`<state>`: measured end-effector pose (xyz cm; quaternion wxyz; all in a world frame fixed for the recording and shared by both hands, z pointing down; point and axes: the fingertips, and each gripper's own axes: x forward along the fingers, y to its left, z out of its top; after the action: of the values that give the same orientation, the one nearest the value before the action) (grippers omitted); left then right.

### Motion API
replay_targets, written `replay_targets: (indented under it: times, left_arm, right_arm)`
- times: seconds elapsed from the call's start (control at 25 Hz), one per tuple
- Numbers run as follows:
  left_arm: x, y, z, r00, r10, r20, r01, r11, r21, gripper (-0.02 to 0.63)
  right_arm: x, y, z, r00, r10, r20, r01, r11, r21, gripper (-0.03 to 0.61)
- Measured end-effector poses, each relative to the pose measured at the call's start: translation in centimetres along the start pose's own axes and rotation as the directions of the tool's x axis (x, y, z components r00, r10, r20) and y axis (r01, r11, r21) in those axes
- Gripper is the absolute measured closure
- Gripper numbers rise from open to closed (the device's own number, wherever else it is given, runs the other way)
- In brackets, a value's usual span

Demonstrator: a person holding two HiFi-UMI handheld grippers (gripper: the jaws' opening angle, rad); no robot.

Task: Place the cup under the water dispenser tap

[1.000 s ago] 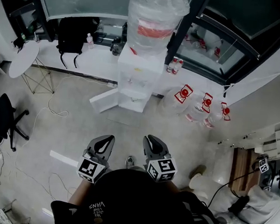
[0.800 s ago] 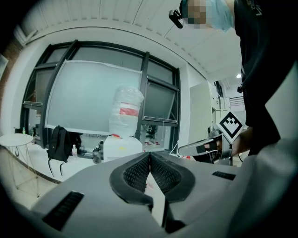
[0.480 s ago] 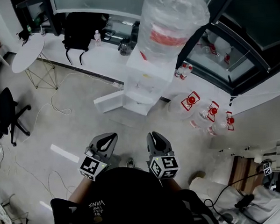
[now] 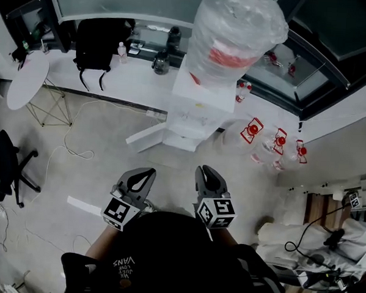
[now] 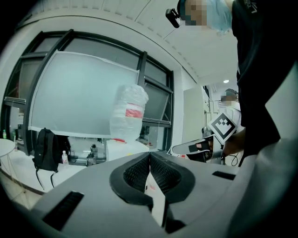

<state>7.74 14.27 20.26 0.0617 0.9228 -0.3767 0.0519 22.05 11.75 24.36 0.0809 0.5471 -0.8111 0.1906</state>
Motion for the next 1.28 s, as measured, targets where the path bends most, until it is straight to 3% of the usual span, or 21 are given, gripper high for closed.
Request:
replay_targets:
  times: [0.16, 0.32, 0.6, 0.88, 1.08, 1.28]
  left_arm:
    - [-1.6, 2.3, -0.5, 1.0, -0.027, 0.005, 0.027, 1.0, -0.005, 0.594]
    - [-1.4, 4.4, -1.2, 1.0, -0.001, 0.008, 0.002, 0.999, -0.04, 0.594]
    - [1.0, 7.6, -3.4, 0.995, 0.101, -0.001, -0.101, 0.99, -0.103, 0.594]
    - [4.7, 10.6, -6.5, 0.983, 0.178, -0.038, -0.182, 0.965, -0.191, 0.594]
    - [7.0, 12.7, -10.5, 0.973, 0.218, -0.08, -0.231, 0.938, -0.257, 0.594]
    - [9.0, 15.3, -16.1, 0.969, 0.221, -0.106, -0.241, 0.942, -0.234, 0.594]
  right_arm:
    - [1.7, 1.5, -0.2, 0.999, -0.036, 0.011, 0.036, 0.999, -0.006, 0.531]
    - [4.5, 0.9, -1.0, 0.998, -0.052, -0.035, 0.05, 0.998, -0.046, 0.531]
    - [10.7, -1.5, -4.1, 0.984, -0.004, -0.18, -0.028, 0.983, -0.179, 0.529]
    - [17.6, -4.0, -8.9, 0.933, 0.042, -0.358, -0.136, 0.96, -0.243, 0.479]
    - [22.0, -6.6, -13.7, 0.875, 0.036, -0.483, -0.196, 0.939, -0.284, 0.476]
    - [27.8, -8.4, -20.1, 0.828, 0.025, -0.561, -0.226, 0.929, -0.292, 0.469]
